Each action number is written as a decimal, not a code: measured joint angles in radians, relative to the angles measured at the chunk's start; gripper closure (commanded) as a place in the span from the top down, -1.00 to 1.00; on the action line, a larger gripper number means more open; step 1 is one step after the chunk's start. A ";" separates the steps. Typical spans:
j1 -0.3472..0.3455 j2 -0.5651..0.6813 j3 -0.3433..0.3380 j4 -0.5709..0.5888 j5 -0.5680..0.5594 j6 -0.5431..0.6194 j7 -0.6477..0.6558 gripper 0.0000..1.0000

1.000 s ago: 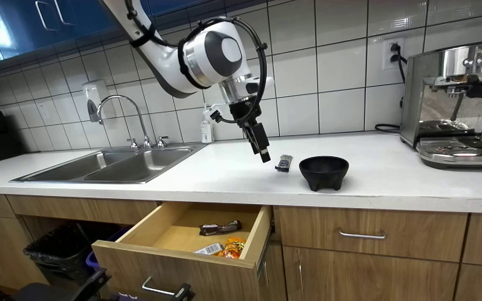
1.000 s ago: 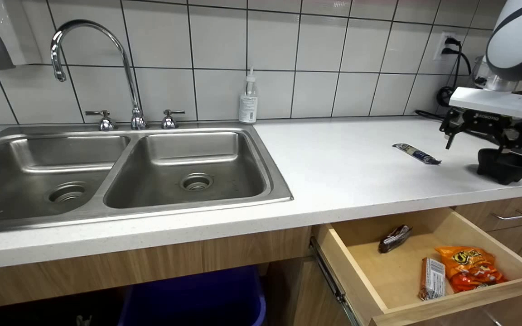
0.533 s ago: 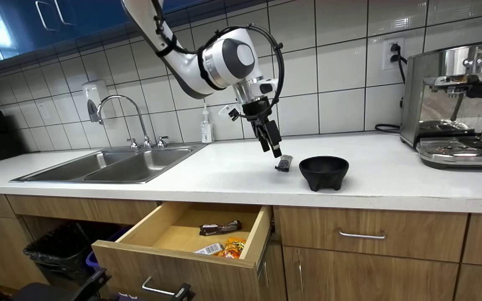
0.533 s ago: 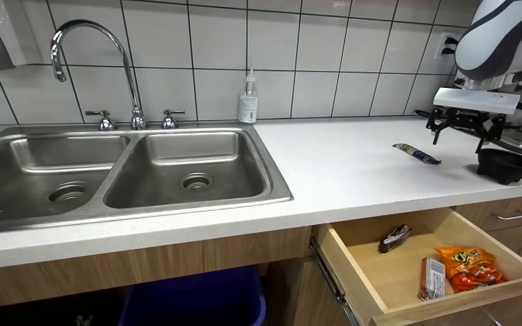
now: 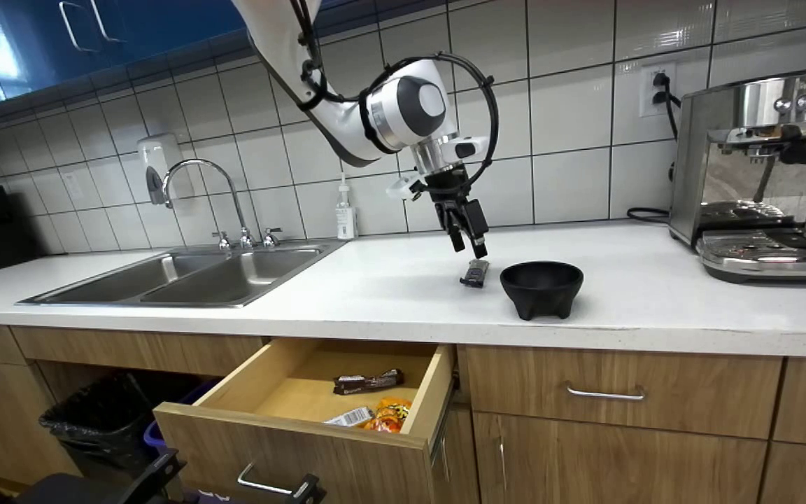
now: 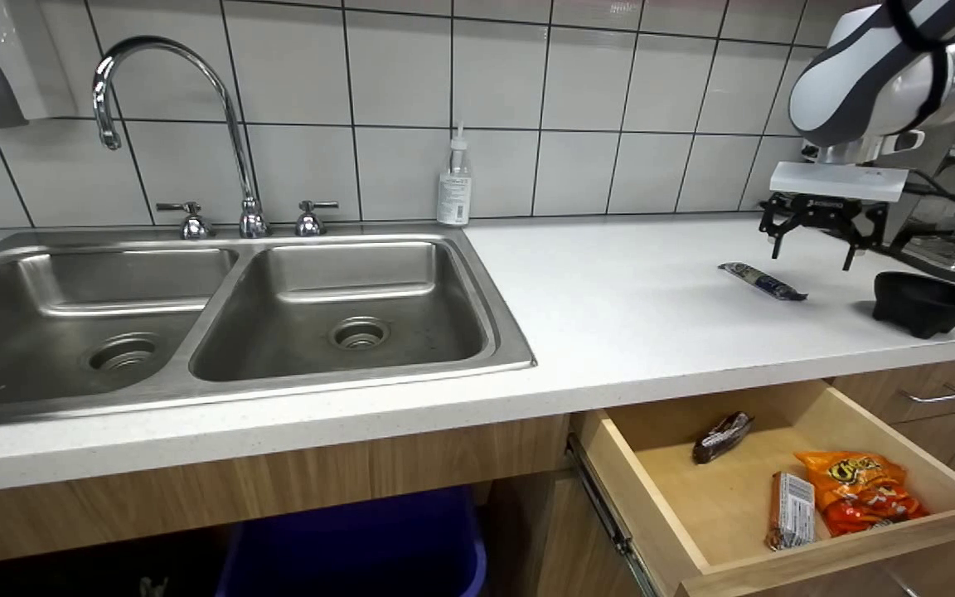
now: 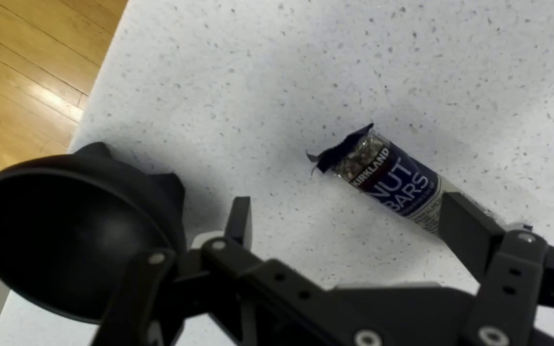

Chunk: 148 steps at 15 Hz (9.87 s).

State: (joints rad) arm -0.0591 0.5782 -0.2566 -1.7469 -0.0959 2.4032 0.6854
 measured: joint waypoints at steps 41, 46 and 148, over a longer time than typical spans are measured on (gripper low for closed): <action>-0.134 0.448 0.106 0.682 0.155 -0.341 -0.385 0.13; -0.134 0.448 0.113 0.695 0.156 -0.344 -0.386 -0.64; 0.125 -0.251 0.076 -0.746 -0.005 0.301 0.401 1.00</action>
State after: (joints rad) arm 0.0655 0.3277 -0.1803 -2.4932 -0.1006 2.7042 1.0862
